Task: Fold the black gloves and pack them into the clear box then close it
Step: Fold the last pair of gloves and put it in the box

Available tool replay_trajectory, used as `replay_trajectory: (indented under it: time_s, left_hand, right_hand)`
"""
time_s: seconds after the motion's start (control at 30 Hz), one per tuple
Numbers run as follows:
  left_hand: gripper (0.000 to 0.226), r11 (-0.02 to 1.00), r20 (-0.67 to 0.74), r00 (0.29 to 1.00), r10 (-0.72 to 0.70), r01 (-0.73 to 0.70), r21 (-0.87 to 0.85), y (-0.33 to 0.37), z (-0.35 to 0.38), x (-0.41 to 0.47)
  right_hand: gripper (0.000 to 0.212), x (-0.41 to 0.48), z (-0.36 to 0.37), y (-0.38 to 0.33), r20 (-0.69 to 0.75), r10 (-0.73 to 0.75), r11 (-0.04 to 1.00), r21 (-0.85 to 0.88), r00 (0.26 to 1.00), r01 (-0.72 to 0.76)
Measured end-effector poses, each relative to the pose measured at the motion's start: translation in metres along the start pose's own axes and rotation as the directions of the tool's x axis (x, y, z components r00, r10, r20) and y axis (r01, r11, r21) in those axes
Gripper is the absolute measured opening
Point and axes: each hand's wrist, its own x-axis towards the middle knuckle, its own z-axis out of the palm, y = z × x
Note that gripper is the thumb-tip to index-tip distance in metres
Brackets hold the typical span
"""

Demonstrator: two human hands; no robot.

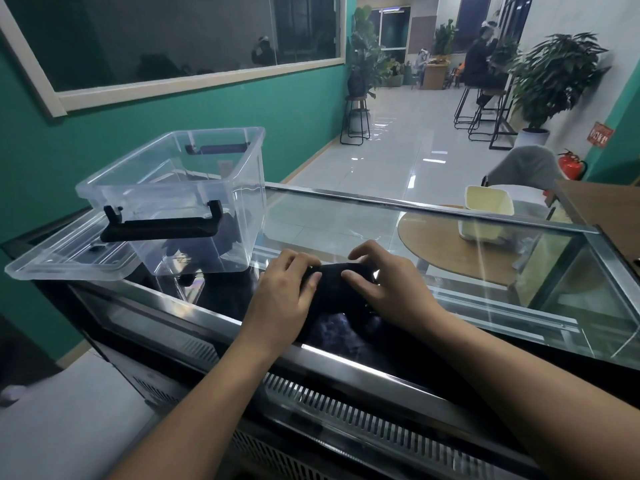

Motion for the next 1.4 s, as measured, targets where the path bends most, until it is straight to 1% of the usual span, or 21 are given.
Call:
replay_trajectory:
  time_s: [0.07, 0.13, 0.23, 0.3, 0.37, 0.4, 0.5, 0.57, 0.63, 0.73, 0.83, 0.97, 1.1, 1.2, 1.27, 1.33, 1.4]
  left_hand:
    - [0.023, 0.999, -0.01, 1.0, 0.001, 0.0, 0.05, -0.004, 0.002, -0.001]
    - [0.028, 0.996, -0.008, 1.0, -0.002, 0.003, 0.084, -0.005, 0.003, -0.001]
    - [0.034, 0.994, 0.036, 0.999, -0.002, -0.002, 0.109, -0.001, 0.004, 0.0]
    - [0.046, 0.994, 0.087, 0.996, -0.008, -0.001, 0.105, 0.004, 0.002, 0.0]
    - [0.059, 0.991, 0.13, 0.991, 0.031, -0.048, 0.123, 0.004, 0.001, -0.001]
    - [0.061, 0.989, 0.143, 0.989, 0.048, -0.067, 0.13, 0.003, 0.001, -0.002]
    - [0.057, 0.993, 0.15, 0.987, 0.058, -0.073, 0.098, -0.003, 0.003, -0.001]
    - [0.055, 0.996, 0.161, 0.985, 0.055, -0.065, 0.059, -0.005, 0.004, 0.0]
    - [0.052, 0.997, 0.169, 0.984, 0.056, -0.064, 0.038, -0.006, 0.005, 0.001]
    - [0.049, 0.999, 0.162, 0.986, 0.035, -0.04, 0.026, -0.005, 0.006, 0.0]
    - [0.047, 0.997, 0.155, 0.987, 0.048, -0.056, 0.048, -0.004, 0.008, -0.001]
    - [0.043, 0.985, 0.152, 0.981, 0.117, -0.134, 0.108, 0.003, 0.003, -0.001]
    - [0.045, 0.968, 0.189, 0.968, 0.162, -0.194, 0.162, 0.013, -0.009, 0.001]
    - [0.042, 0.974, 0.211, 0.964, 0.164, -0.192, 0.119, 0.016, -0.021, 0.009]
    - [0.039, 0.974, 0.206, 0.959, 0.194, -0.214, 0.078, 0.019, -0.036, 0.02]
    - [0.036, 0.954, 0.188, 0.949, 0.252, -0.276, 0.118, 0.021, -0.053, 0.037]
    - [0.033, 0.932, 0.136, 0.943, 0.305, -0.325, 0.163, 0.022, -0.073, 0.057]
  right_hand:
    - [0.022, 0.002, 0.001, 0.003, -0.058, -0.022, 0.999, -0.029, 0.998, 0.02]
    - [0.017, 0.003, 0.002, 0.006, -0.085, -0.046, 0.997, -0.059, 0.995, 0.042]
    - [0.01, 0.003, 0.004, 0.009, -0.082, -0.071, 0.992, -0.113, 0.994, 0.061]
    - [0.006, 0.003, 0.005, 0.009, -0.075, -0.072, 0.987, -0.147, 0.995, 0.06]
    - [0.003, 0.003, 0.004, 0.008, -0.07, -0.091, 0.983, -0.169, 0.993, 0.078]
    - [0.002, 0.003, 0.005, 0.008, -0.063, -0.109, 0.98, -0.177, 0.992, 0.096]
    - [0.011, 0.002, 0.004, 0.007, -0.023, -0.152, 0.975, -0.17, 0.988, 0.146]
    - [0.021, 0.0, 0.001, 0.006, 0.039, -0.153, 0.977, -0.146, 0.987, 0.157]
    - [0.034, -0.002, 0.0, 0.005, 0.115, -0.178, 0.966, -0.17, 0.977, 0.196]
    - [0.038, 0.0, 0.001, 0.007, 0.16, -0.229, 0.941, -0.216, 0.96, 0.26]
    - [0.036, 0.001, 0.002, 0.01, 0.153, -0.269, 0.92, -0.253, 0.951, 0.301]
    - [0.03, -0.002, 0.006, 0.006, 0.123, -0.315, 0.877, -0.341, 0.941, 0.338]
    - [0.028, -0.006, 0.009, 0.0, 0.092, -0.335, 0.851, -0.398, 0.938, 0.343]
    - [0.028, -0.004, 0.005, -0.007, 0.095, -0.303, 0.868, -0.384, 0.948, 0.316]
    - [0.023, 0.005, -0.001, -0.018, 0.058, -0.298, 0.887, -0.352, 0.953, 0.299]
    - [0.018, 0.019, -0.009, -0.037, 0.017, -0.315, 0.898, -0.318, 0.949, 0.304]
    - [0.021, 0.036, -0.021, -0.06, -0.01, -0.354, 0.898, -0.282, 0.935, 0.337]
